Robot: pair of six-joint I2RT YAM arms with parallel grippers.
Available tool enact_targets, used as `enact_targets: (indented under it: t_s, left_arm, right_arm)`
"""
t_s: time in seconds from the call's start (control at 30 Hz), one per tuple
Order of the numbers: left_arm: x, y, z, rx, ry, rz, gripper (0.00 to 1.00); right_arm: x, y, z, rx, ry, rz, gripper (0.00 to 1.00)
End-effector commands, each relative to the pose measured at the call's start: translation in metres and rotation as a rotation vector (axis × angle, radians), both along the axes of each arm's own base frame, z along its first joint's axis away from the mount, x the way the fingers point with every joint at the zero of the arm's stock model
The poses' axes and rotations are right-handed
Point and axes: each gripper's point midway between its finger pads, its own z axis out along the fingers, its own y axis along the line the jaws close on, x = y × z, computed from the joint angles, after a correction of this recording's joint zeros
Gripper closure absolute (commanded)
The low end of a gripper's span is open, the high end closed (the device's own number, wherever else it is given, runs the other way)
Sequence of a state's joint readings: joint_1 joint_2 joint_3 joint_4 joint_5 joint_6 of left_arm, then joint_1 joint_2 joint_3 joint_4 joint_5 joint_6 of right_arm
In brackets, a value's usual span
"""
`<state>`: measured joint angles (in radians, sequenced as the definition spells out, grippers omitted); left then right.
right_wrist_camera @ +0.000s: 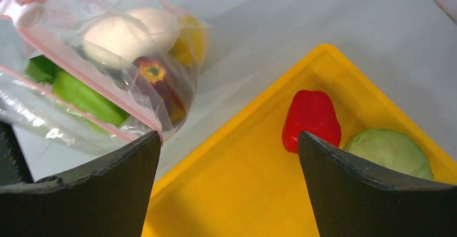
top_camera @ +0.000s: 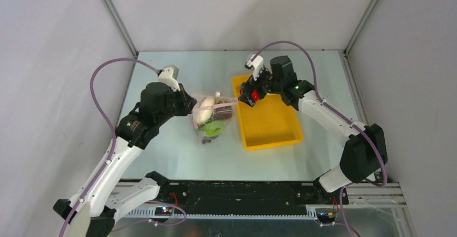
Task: Place the food in the zip-top bag and seal the zipper
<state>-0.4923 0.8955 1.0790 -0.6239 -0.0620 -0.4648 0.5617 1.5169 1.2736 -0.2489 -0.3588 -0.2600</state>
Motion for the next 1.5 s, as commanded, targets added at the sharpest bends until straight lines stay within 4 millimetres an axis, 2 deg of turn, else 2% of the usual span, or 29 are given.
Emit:
enact_targets:
  t_s: [0.0,0.03,0.07,0.17,0.23,0.33,0.4,0.47,0.53,0.57,0.67,0.7,0.73,0.77,0.8,0.83,1.0,1.1,1.2,1.3,1.33,1.47]
  left_arm:
    - [0.007,0.009,0.02,-0.012,-0.065,0.043,0.99]
    - [0.007,0.008,0.02,-0.012,-0.062,0.039,0.99]
    - [0.007,0.008,0.02,-0.014,-0.062,0.039,1.0]
    - [0.009,0.008,0.018,-0.016,-0.056,0.039,1.0]
    - [0.009,0.008,0.018,-0.016,-0.054,0.038,1.0]
    - [0.01,0.007,0.017,-0.019,-0.05,0.036,1.0]
    - [0.01,0.007,0.017,-0.02,-0.049,0.034,1.0]
    - [0.01,0.007,0.017,-0.021,-0.051,0.034,1.0]
    - [0.01,0.007,0.017,-0.021,-0.051,0.033,1.0]
    - [0.01,0.007,0.017,-0.021,-0.05,0.035,1.0]
    - [0.01,0.007,0.017,-0.018,-0.05,0.035,1.0]
    - [0.01,0.007,0.017,-0.02,-0.052,0.036,1.0]
    - [0.01,0.008,0.017,-0.017,-0.052,0.036,1.0]
    - [0.01,0.008,0.017,-0.017,-0.053,0.037,1.0]
    - [0.01,0.009,0.017,-0.014,-0.052,0.041,1.0]
    - [0.01,0.009,0.017,-0.013,-0.053,0.041,1.0]
    - [0.013,0.01,0.015,-0.005,-0.049,0.044,1.0]
    - [0.015,0.011,0.012,0.002,-0.038,0.049,1.0]
    - [0.017,0.011,0.01,0.003,-0.03,0.048,1.0]
    - [0.018,0.011,0.009,0.003,-0.029,0.046,1.0]
    - [0.018,0.011,0.009,0.003,-0.026,0.046,1.0]
    - [0.019,0.009,0.007,-0.005,-0.018,0.036,1.0]
  right_arm:
    - [-0.014,-0.021,0.013,0.078,-0.015,0.25,0.02]
    - [-0.022,-0.024,0.018,0.106,-0.006,0.295,0.02]
    - [-0.038,-0.02,0.023,0.155,0.019,0.378,0.02]
    - [-0.052,-0.019,0.038,0.199,0.031,0.42,0.02]
    - [-0.055,-0.019,0.047,0.224,0.04,0.405,0.02]
    - [-0.048,-0.021,0.061,0.24,0.019,0.336,0.01]
    - [-0.039,-0.025,0.056,0.199,-0.01,0.287,0.01]
    - [-0.024,-0.031,0.042,0.122,-0.055,0.25,0.01]
    - [-0.006,-0.037,0.014,0.054,-0.04,0.216,0.0]
    - [-0.001,-0.039,0.006,0.028,-0.043,0.208,0.01]
    - [0.017,-0.043,-0.036,-0.085,-0.059,0.241,0.01]
    - [0.024,-0.045,-0.041,-0.114,-0.068,0.227,0.01]
    - [0.029,-0.046,-0.058,-0.151,-0.053,0.235,0.01]
    - [0.036,-0.048,-0.059,-0.183,-0.052,0.22,0.01]
    - [0.042,-0.048,-0.072,-0.212,-0.039,0.226,0.0]
    - [0.05,-0.049,-0.07,-0.234,-0.053,0.215,0.0]
    - [0.088,-0.041,-0.094,-0.321,-0.075,0.178,0.0]
    - [0.102,-0.035,-0.11,-0.36,-0.065,0.162,0.0]
    - [0.118,-0.034,-0.115,-0.395,-0.093,0.128,0.0]
    - [0.12,-0.032,-0.13,-0.408,-0.064,0.134,0.01]
    - [0.12,-0.029,-0.129,-0.403,-0.06,0.141,0.01]
    - [0.109,-0.022,-0.143,-0.405,0.004,0.17,0.0]
